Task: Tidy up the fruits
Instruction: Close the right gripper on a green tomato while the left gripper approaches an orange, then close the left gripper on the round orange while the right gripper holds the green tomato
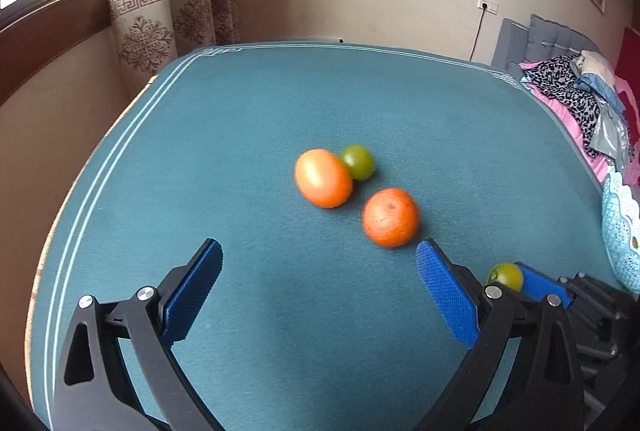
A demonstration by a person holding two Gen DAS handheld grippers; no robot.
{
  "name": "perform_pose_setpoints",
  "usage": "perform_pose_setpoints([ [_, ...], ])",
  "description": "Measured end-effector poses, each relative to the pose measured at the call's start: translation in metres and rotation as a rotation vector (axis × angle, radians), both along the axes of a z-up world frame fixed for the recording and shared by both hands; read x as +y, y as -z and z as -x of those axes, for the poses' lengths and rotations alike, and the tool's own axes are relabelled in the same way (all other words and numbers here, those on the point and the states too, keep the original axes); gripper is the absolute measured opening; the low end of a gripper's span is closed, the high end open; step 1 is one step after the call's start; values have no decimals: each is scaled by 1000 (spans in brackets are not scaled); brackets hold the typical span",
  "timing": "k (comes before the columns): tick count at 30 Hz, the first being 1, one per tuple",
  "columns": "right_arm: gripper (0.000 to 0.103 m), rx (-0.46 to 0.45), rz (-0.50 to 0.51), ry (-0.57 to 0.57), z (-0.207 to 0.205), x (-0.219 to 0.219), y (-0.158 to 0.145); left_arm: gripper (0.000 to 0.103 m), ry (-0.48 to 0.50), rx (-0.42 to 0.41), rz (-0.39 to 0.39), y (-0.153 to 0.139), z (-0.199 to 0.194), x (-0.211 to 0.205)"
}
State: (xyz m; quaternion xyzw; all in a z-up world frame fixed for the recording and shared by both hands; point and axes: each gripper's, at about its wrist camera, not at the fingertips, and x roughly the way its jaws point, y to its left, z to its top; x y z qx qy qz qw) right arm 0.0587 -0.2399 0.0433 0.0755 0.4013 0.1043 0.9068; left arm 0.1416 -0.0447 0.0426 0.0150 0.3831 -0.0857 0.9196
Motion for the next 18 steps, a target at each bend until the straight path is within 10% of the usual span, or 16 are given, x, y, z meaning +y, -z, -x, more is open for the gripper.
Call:
perform_pose_setpoints([
  [18, 32, 8, -53, 22, 0, -11, 8, 75, 44, 64, 34, 16, -38, -41],
])
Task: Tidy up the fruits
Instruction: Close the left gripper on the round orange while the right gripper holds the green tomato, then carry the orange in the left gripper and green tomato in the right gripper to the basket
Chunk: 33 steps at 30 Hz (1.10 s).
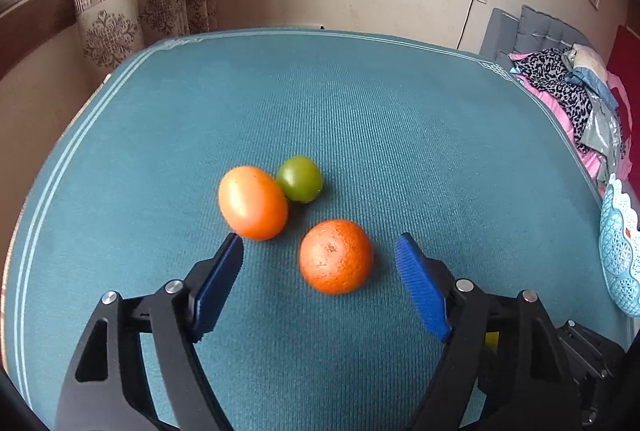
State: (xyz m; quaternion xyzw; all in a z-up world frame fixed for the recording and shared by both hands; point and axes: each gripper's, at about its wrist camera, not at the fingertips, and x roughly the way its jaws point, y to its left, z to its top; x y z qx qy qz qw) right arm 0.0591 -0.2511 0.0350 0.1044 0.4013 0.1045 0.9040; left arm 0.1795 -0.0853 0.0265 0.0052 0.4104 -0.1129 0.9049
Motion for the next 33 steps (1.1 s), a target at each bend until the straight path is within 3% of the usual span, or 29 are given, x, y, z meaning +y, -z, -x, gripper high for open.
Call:
perform_pose_setpoints([
  [7, 32, 8, 3, -2, 0, 1, 2, 51, 12, 34, 60, 10, -9, 8],
  [12, 34, 10, -2, 2, 0, 0, 4, 40, 34, 33, 86, 9, -7, 8],
  [33, 34, 10, 8, -4, 6, 4, 3, 39, 13, 30, 97, 5, 35, 24],
])
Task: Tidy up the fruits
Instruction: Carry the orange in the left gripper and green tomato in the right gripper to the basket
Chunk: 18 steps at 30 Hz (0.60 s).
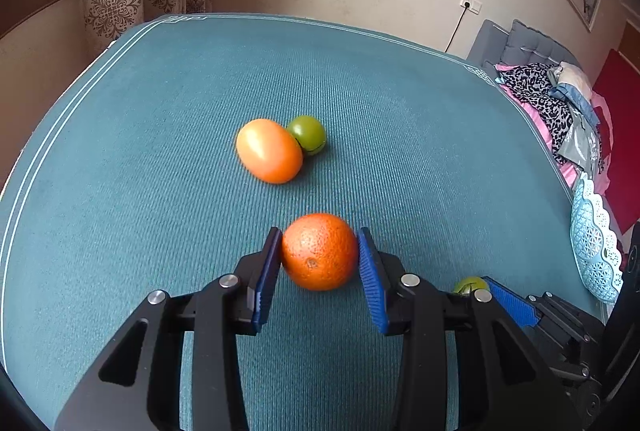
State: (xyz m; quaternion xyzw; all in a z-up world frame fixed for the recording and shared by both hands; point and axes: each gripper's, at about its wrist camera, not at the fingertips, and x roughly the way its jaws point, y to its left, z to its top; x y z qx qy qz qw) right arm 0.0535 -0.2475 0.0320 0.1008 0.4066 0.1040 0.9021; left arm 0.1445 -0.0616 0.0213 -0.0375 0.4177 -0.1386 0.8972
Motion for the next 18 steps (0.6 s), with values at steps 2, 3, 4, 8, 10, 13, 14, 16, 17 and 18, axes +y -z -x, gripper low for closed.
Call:
perform_pose_setpoints([
  [2, 34, -1, 1, -1, 1, 0, 0, 39, -4, -16, -17, -2, 3, 0],
  [3, 33, -2, 1, 1, 1, 0, 0, 39, -5, -22, -25, -2, 5, 0],
  [4, 33, -3, 3, 2, 2, 0, 0, 39, -7, -29, -34, -3, 8, -1],
  [8, 33, -13, 6, 11, 6, -1, -1, 39, -8, -50, -66, -6, 15, -3],
  [10, 33, -18, 6, 17, 9, -3, -2, 39, -4, -59, -74, -8, 19, -5],
  [13, 33, -22, 5, 25, 14, -6, -4, 39, 1, -72, -83, -11, 24, -8],
  [14, 33, -23, 7, 28, 15, -7, -4, 39, 3, -76, -86, -11, 25, -9],
  [16, 33, -22, 6, 32, 17, -8, -4, 39, 8, -80, -92, -12, 29, -11],
  [17, 33, -21, 6, 34, 18, -9, -3, 39, 11, -80, -92, -13, 29, -12],
  [18, 33, -18, 6, 35, 19, -10, -3, 39, 14, -80, -92, -13, 31, -13],
])
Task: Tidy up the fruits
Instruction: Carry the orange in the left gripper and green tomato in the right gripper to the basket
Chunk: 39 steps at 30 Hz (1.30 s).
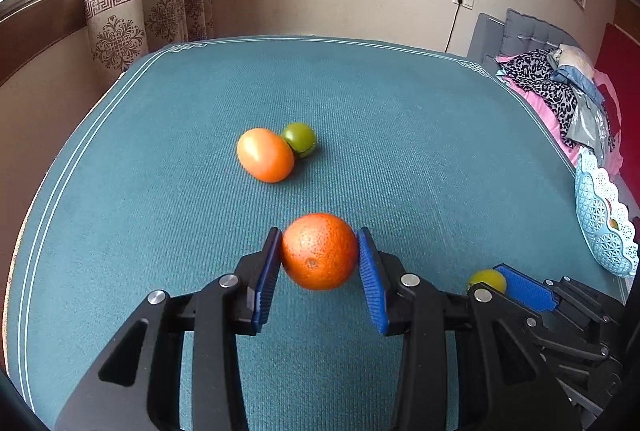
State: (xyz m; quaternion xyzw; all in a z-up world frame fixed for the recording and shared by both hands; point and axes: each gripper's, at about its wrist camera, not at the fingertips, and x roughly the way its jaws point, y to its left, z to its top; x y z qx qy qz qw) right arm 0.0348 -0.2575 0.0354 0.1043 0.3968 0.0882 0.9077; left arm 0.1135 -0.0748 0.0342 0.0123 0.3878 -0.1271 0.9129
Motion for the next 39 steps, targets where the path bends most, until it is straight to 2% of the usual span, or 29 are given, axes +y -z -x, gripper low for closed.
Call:
perform_pose_setpoints([
  [13, 33, 23, 11, -14, -5, 2, 3, 39, 11, 0, -8, 0, 8, -4],
  [25, 32, -55, -17, 46, 18, -19, -20, 39, 47, -37, -13, -17, 19, -18],
  [39, 32, -157, -21, 204, 53, -82, -57, 39, 151, -82, -10, -41, 37, -64],
])
